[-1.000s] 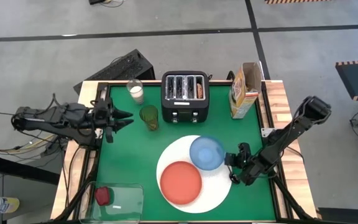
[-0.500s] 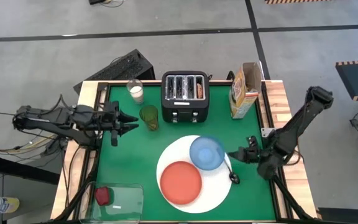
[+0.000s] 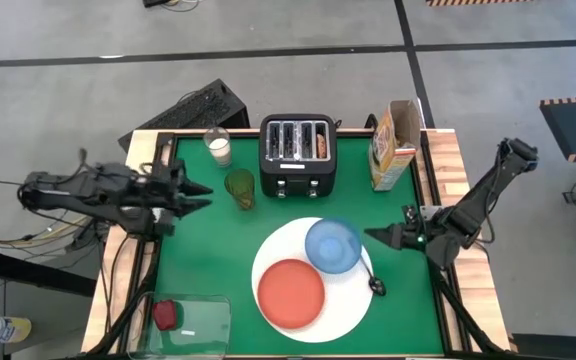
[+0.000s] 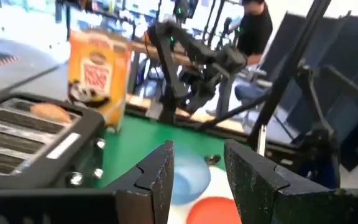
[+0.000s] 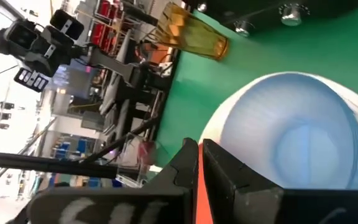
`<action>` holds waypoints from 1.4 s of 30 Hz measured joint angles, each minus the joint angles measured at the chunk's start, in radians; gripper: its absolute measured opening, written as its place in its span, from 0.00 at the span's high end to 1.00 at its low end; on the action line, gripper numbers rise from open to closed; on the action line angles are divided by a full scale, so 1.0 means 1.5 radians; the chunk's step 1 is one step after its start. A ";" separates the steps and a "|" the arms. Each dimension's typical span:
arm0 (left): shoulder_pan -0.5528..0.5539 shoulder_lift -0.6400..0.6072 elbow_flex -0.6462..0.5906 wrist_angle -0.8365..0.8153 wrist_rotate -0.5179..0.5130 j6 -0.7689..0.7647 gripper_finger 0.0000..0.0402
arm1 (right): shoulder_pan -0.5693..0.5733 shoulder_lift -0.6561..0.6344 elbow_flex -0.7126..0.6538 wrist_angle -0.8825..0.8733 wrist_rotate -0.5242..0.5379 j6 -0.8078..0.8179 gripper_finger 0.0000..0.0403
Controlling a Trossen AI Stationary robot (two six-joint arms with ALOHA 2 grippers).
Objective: Arrange a breakfast setting
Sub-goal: Put the bagel from the toaster onto the orange plate
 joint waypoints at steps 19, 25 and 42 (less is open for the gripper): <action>0.000 -0.075 -0.005 -0.087 -0.078 -0.019 0.68 | -0.131 0.019 0.000 0.313 -0.009 -0.256 0.88; 0.000 -0.060 -0.005 -0.087 -0.043 -0.019 0.68 | -0.183 0.046 0.000 0.449 -0.037 -0.402 0.85; 0.000 -0.061 -0.001 -0.060 -0.061 -0.049 0.68 | -0.330 0.103 0.014 0.621 -0.146 -0.509 0.44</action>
